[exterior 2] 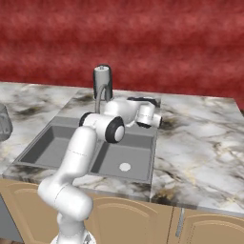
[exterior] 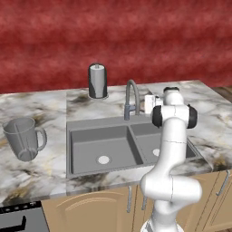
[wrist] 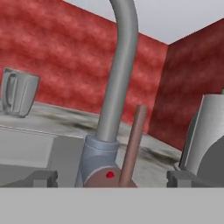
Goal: Turn on the sink faucet and place the jug under the water for a few seconds to fill it up.
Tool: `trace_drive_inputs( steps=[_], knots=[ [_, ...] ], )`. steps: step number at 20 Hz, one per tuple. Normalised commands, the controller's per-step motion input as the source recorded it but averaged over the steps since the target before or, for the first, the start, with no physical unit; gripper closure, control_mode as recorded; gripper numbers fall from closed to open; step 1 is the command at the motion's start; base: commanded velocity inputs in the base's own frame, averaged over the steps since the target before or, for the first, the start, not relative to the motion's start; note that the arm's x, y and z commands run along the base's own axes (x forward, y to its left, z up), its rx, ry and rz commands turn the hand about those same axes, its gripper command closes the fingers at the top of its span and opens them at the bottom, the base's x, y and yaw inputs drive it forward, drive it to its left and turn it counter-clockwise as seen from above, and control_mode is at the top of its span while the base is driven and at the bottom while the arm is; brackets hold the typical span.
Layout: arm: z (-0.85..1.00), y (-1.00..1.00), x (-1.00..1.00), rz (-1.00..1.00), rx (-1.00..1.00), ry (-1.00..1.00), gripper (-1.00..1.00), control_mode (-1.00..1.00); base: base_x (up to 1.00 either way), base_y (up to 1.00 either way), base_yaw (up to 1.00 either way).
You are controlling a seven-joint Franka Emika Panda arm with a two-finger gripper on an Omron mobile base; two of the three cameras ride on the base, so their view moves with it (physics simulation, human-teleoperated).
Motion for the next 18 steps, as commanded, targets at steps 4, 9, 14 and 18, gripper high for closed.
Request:
trace_drive_inputs(
  steps=[4, 9, 14, 18],
  knots=[
    [0.0, 0.1, 0.29, 0.0, 0.0, 0.0, -1.0, -1.0, 0.0, 0.0, 0.0],
    [0.0, -0.12, 0.33, 0.0, 0.0, 0.0, -1.0, -1.0, 0.0, 0.0, 0.0],
    [0.0, -0.03, 0.21, -0.02, 0.0, 0.0, -1.0, -1.0, 0.0, 0.0, 0.0],
    [0.0, 0.17, 0.03, -0.05, 0.0, 0.01, -1.0, -1.0, 0.0, 0.0, 0.0]
  ],
)
